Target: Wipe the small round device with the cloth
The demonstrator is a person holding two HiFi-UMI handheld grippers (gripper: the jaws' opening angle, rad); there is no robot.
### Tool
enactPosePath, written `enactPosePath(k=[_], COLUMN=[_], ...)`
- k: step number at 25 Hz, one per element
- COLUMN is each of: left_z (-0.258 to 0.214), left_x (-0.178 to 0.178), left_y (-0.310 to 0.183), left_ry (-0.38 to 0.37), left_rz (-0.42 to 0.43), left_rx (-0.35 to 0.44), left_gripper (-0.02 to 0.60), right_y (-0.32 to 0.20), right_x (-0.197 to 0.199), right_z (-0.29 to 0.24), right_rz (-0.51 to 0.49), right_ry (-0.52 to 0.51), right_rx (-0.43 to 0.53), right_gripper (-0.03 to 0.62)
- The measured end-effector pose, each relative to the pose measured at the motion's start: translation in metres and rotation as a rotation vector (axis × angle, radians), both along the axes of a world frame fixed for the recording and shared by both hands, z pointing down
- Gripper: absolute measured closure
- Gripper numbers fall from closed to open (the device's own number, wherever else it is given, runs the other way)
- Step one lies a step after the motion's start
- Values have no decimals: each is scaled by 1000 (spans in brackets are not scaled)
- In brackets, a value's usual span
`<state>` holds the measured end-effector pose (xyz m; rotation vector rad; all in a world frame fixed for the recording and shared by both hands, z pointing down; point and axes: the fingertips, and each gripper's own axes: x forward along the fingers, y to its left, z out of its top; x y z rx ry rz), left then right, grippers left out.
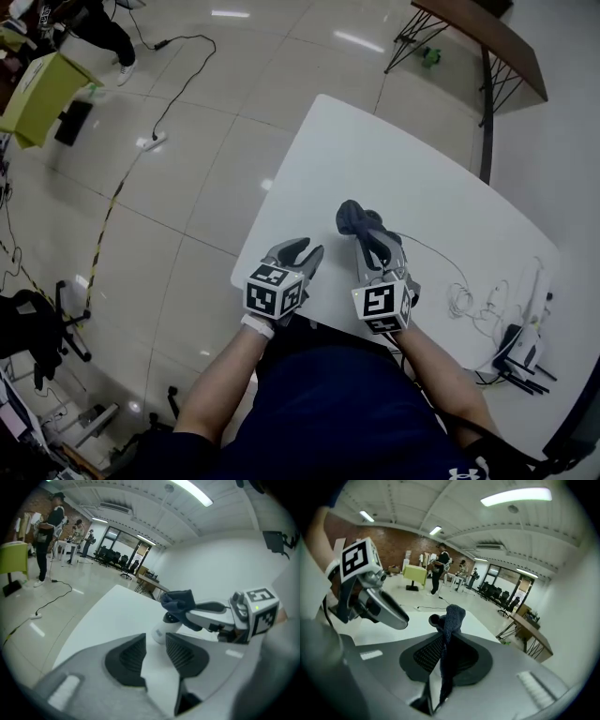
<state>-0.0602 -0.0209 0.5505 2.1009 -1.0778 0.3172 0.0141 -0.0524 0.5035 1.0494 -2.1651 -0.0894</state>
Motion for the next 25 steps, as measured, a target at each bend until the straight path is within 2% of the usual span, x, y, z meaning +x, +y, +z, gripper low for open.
enactPosePath(k=[3,6,11,15,20,25], left_z=[0,3,11,11,13,11], left_x=[-10,-17,-18,-18,-22,-19], left_y=[1,4,11,18,21,19], left_ry=[-1,-7,-10,-12,-16,-3], left_rz=[-21,-36,-44,-43,-48,-28], left_rx=[2,-11,-39,-51,-59,-52], left_gripper=[448,449,448,448,448,448], right_y=[12,23,25,29,25,28], right_x=[-16,-26,-29,-31,-29,-33], right_z=[12,27,70,96,107,72], right_rz=[-68,-106,-104,-81,38,116], right_ry=[90,119,144,122,-50,-402], right_rx=[9,-12,-61,-139,-302,-434], right_gripper=[539,539,539,540,540,540])
